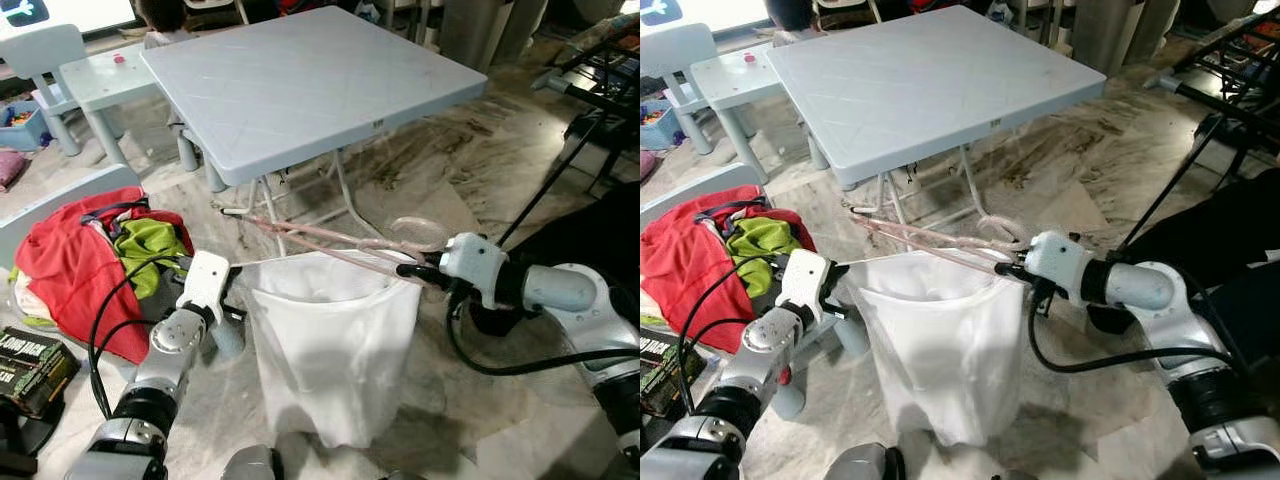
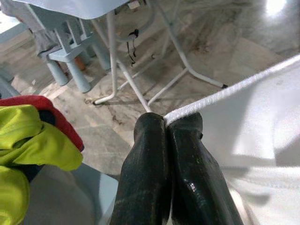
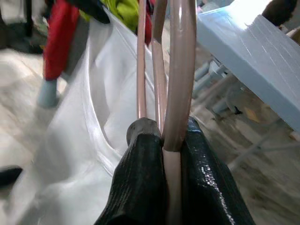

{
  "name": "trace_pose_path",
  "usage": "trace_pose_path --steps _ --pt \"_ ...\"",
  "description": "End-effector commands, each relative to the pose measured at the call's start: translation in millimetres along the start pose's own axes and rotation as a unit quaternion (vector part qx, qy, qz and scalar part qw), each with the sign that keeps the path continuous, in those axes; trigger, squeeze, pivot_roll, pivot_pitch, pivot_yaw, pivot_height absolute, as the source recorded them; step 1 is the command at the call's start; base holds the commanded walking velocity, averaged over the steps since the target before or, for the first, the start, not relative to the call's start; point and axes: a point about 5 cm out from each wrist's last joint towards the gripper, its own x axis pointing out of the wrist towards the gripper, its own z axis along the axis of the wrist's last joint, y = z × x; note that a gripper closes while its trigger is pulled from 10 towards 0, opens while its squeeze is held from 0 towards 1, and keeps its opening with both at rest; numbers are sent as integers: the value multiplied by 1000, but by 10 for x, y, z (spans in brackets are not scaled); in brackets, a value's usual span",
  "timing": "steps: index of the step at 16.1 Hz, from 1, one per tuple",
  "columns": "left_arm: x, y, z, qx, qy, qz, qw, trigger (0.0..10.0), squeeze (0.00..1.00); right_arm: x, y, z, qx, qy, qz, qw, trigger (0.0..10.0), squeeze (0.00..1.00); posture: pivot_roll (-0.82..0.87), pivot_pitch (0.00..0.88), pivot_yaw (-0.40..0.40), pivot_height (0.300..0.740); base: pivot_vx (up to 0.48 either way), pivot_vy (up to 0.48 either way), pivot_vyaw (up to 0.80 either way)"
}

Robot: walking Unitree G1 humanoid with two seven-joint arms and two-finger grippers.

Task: Hang hanger

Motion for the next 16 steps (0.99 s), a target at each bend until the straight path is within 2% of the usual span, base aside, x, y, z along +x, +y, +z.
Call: trace_pose_path --steps 1,3,6,7,8,13,14,16 --pt "-125 392 -157 -26 41 87 995 0 0 -254 -228 120 1 -26 -52 998 10000 0 -83 0 44 740 0 0 0" --pt "-137 473 -170 -38 48 100 993 0 0 -399 -128 112 26 -23 15 999 10000 0 -88 0 48 740 0 0 0" --pt "-113 519 -107 -35 41 101 993 0 0 -553 7 -11 37 27 97 994 10000 0 -89 0 51 740 0 0 0" --pt "-105 532 -87 -34 39 101 994 0 0 -600 47 -45 43 44 125 990 10000 0 -90 0 55 740 0 0 0" --pt "-89 556 -43 -32 33 99 994 0 0 -671 127 -136 40 91 180 979 10000 0 -88 0 59 740 0 0 0" --pt "-51 553 93 -34 5 93 995 0 0 -597 106 -274 7 150 165 975 10000 0 -81 0 58 740 0 0 0" --pt "-18 505 199 -33 -17 83 996 0 0 -553 86 -391 -15 186 141 972 10000 0 -76 0 53 740 0 0 0" --pt "17 434 320 -30 -41 70 996 0 0 -502 62 -494 -31 218 114 969 10000 0 -73 0 51 740 0 0 0"
